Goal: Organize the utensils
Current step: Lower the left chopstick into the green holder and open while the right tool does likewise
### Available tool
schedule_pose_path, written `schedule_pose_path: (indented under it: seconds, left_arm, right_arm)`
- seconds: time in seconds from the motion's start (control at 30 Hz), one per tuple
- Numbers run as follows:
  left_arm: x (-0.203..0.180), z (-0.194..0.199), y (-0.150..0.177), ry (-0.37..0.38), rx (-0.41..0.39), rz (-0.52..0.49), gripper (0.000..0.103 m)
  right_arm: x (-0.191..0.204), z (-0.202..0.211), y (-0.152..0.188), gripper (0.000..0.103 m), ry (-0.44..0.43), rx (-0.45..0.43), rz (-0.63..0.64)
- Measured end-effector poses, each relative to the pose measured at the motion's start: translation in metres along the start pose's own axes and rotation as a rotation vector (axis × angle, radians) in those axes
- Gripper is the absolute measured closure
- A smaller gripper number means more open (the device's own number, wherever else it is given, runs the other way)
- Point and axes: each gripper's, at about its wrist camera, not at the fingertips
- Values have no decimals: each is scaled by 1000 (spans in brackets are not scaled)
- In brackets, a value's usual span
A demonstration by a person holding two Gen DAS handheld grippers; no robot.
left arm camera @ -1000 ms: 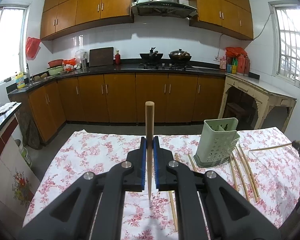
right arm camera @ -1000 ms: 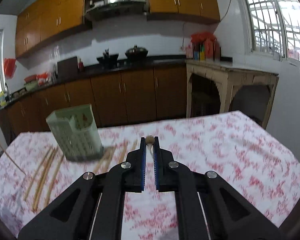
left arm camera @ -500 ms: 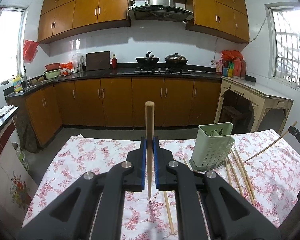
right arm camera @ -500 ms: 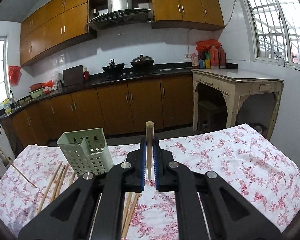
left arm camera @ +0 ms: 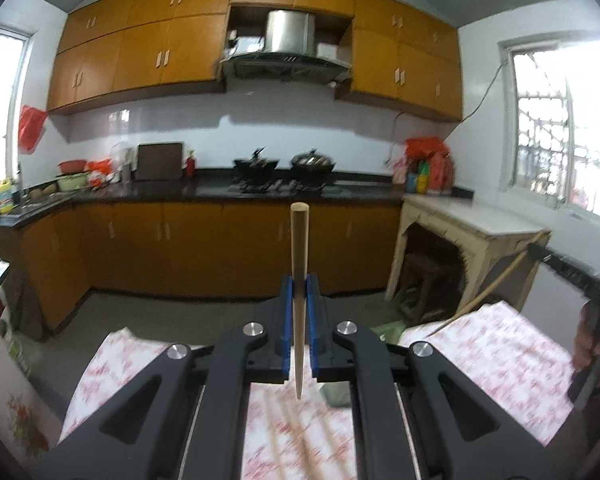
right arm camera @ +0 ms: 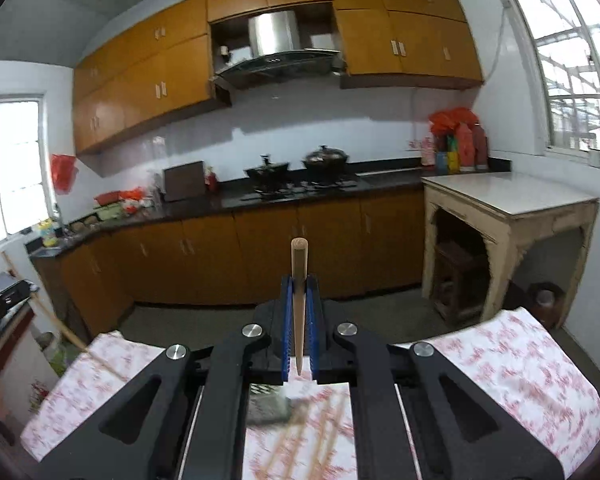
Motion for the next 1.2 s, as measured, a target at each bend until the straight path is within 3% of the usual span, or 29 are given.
schedule_pose_path:
  seconds: [0.27,0.7,1.0,1.2]
  left_arm:
    - [-47,-40,-37,64,-34,-12,95]
    - [-65,-133,17,36,99,-16,95]
    - [-53,-151,41,16,174,-7,95]
    - [-41,-144,39,-5,169,7,84]
  right_arm:
    - [24,-30,-8,96,-78,37,18]
    - [33,-81,34,96,-102,179,24]
    - [31,-95,42,95,-117,236,-4]
    - [26,-98,45,94,-93,254,-26]
Point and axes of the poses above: each gripper's, at about its wrist camera, not at the fingertips, and z roughly against the way its jaws point, x to its left, y to its underside, and after that the axes turned 5 degrees about -x, right-handed
